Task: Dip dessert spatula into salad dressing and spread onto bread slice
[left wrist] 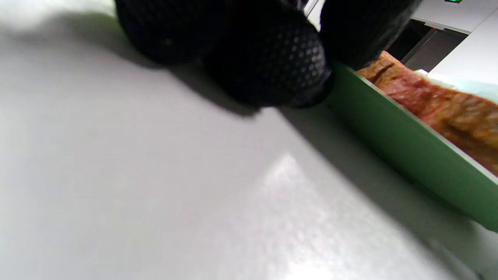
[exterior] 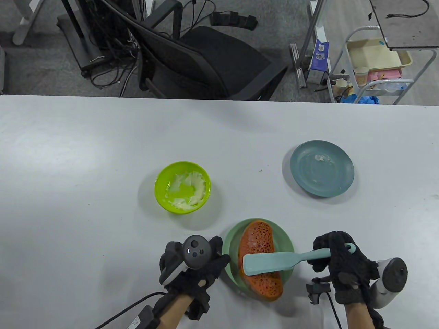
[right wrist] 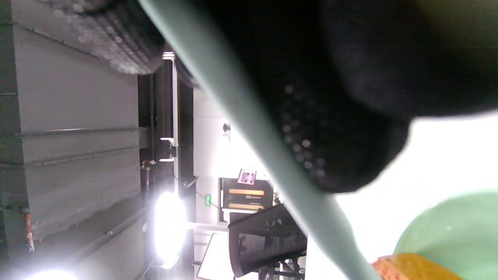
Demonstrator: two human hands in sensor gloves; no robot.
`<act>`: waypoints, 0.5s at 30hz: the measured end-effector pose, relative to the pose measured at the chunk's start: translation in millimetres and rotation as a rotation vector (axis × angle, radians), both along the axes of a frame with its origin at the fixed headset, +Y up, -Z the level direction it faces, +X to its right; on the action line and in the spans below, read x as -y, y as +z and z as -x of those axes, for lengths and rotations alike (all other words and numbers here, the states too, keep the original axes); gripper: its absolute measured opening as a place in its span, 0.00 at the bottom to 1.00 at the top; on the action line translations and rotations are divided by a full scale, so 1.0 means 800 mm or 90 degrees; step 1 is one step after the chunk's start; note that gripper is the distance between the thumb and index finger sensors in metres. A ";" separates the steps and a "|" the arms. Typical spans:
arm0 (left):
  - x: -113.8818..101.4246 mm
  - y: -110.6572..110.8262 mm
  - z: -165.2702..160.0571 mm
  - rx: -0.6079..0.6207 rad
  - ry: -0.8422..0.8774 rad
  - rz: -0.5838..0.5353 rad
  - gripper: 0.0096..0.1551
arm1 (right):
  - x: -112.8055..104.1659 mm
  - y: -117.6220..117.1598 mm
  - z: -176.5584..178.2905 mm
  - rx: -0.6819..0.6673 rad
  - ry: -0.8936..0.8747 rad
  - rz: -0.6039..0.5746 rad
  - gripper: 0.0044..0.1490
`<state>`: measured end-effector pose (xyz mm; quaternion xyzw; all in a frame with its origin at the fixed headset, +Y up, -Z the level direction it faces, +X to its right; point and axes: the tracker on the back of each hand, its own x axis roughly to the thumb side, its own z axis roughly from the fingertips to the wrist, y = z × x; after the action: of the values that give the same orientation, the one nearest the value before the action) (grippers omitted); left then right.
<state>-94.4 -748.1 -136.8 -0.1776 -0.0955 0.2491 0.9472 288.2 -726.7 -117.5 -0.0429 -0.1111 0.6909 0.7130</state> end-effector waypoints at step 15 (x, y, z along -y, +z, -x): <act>0.000 0.000 0.000 0.000 0.000 0.000 0.37 | -0.027 0.007 -0.040 0.038 0.048 -0.034 0.28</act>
<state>-94.4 -748.1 -136.8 -0.1776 -0.0955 0.2491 0.9472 320.3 -704.8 -112.2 -0.0404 -0.1522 0.7128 0.6835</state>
